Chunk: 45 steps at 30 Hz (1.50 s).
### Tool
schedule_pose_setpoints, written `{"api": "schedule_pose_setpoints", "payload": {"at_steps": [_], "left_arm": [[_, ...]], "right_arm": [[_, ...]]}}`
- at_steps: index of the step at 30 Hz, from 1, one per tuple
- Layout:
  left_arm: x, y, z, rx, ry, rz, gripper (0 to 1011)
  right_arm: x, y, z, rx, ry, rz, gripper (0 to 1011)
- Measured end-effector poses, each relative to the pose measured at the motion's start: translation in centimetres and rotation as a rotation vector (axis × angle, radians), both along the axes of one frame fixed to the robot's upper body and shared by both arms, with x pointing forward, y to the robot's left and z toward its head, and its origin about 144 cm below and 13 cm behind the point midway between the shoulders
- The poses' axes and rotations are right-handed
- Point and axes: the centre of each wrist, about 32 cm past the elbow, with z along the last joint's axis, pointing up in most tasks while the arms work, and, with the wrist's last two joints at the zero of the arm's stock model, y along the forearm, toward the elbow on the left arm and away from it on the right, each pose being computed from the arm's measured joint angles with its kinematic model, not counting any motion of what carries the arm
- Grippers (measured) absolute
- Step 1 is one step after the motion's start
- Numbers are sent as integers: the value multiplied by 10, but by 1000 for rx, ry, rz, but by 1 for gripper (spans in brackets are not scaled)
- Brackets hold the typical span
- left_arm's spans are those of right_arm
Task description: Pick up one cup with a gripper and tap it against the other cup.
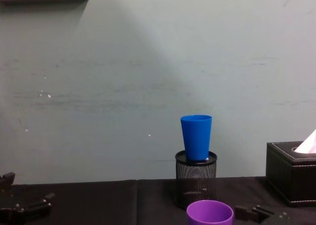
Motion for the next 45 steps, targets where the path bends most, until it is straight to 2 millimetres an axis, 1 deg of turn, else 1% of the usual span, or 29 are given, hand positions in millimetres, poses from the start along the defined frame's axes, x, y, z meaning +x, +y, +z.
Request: {"api": "schedule_pose_setpoints", "payload": {"at_steps": [5, 18, 27, 36, 37, 39, 40, 44, 45], "left_arm": [[0, 0, 0, 0, 0, 0, 1000], [0, 0, 0, 0, 0, 0, 1000], [0, 0, 0, 0, 0, 0, 1000], [0, 0, 0, 0, 0, 0, 1000], [0, 0, 0, 0, 0, 0, 1000], [0, 0, 0, 0, 0, 0, 1000], [0, 0, 0, 0, 0, 0, 1000], [0, 0, 0, 0, 0, 0, 1000], [0, 0, 0, 0, 0, 0, 1000]], "right_arm": [[9, 6, -3, 15, 10, 1, 1000], [25, 16, -6, 24, 18, 4, 1000], [31, 23, -6, 26, 19, 19, 1000], [31, 23, -7, 26, 19, 19, 1000], [31, 23, -7, 26, 19, 18, 994], [31, 23, -7, 26, 19, 18, 950], [31, 23, -7, 26, 19, 18, 908], [31, 22, -6, 27, 18, 18, 846], [31, 22, -6, 27, 18, 18, 805]]}}
